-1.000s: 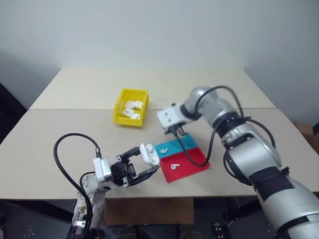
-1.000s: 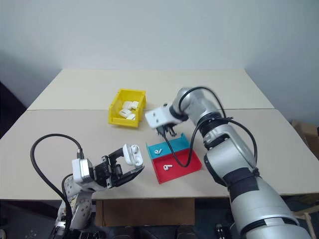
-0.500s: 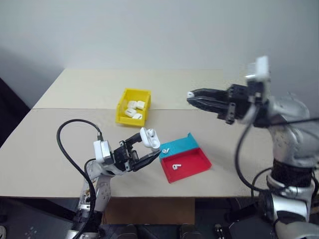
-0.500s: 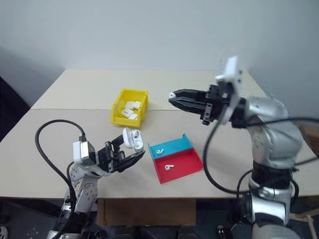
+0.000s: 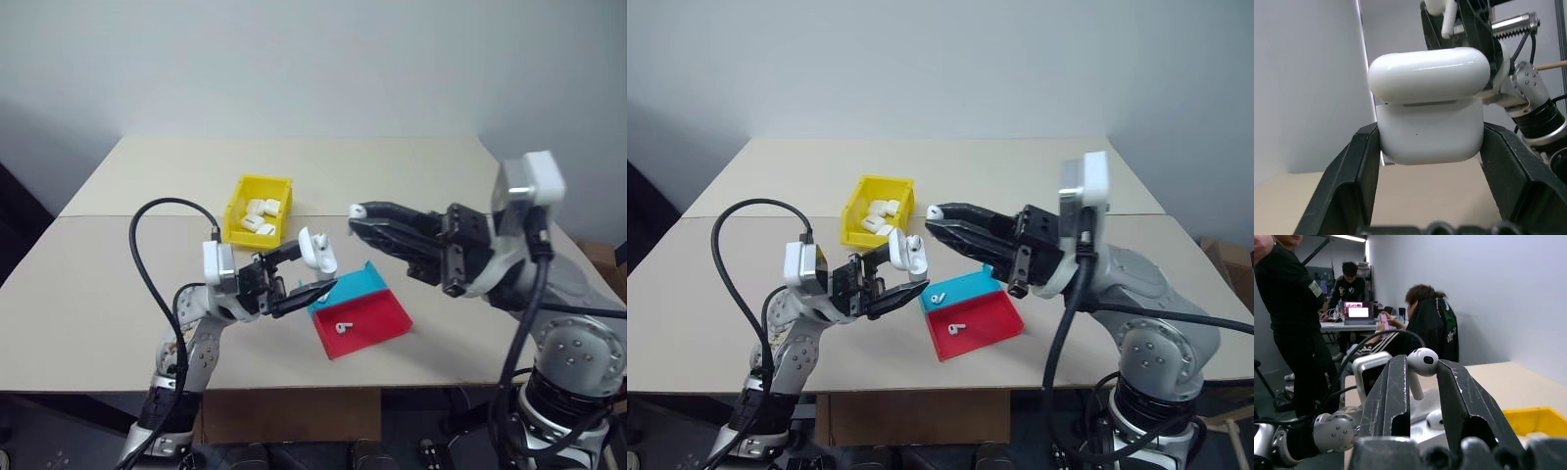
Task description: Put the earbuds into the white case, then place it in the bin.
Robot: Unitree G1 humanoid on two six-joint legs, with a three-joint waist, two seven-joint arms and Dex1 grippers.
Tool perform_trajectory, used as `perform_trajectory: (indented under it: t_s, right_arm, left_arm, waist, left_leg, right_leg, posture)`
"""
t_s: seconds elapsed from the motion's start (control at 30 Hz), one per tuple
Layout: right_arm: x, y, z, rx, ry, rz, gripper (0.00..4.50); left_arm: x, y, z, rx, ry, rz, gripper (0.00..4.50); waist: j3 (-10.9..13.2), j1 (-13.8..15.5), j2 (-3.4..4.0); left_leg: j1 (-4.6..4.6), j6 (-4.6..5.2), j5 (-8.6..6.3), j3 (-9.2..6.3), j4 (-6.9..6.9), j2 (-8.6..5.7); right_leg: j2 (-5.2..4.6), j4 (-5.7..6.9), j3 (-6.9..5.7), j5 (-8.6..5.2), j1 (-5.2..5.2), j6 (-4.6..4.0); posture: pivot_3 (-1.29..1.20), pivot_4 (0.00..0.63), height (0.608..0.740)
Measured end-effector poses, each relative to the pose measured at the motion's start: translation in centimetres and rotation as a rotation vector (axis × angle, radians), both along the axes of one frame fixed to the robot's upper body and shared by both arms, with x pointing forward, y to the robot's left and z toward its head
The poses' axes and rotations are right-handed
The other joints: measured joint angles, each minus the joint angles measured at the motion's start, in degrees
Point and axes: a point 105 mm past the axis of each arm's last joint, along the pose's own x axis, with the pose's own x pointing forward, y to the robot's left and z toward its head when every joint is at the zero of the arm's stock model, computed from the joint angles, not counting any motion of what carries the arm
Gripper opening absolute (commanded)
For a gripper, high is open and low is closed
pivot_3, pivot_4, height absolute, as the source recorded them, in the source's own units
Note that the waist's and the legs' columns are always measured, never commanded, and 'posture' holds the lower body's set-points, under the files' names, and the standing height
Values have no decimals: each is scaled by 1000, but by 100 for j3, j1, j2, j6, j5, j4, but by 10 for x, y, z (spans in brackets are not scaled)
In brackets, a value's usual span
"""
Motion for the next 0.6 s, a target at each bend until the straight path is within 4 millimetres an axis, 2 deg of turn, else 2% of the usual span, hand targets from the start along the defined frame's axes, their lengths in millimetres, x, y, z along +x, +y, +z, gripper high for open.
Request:
perform_trajectory:
  t_s: [0.1, 0.6]
  right_arm:
    - [1, 1, -9, -30, 29, -2, 783]
    - [-1, 6, -20, -61, 49, -3, 783]
  left_arm:
    - [-1, -2, 0, -1, 2, -10, 2770]
    - [-3, -3, 0, -11, -4, -21, 2770]
  waist:
    - [0, -8, 0]
    - [1, -23, -1]
  left_leg:
    - [-6, 0, 0, 0, 0, 0]
    - [-7, 0, 0, -3, 0, -1]
  right_leg:
    - [0, -2, 0, 0, -4, 0]
    - [0, -6, -2, -2, -2, 3]
  posture:
    - [0, 150, 740]
    - [0, 150, 740]
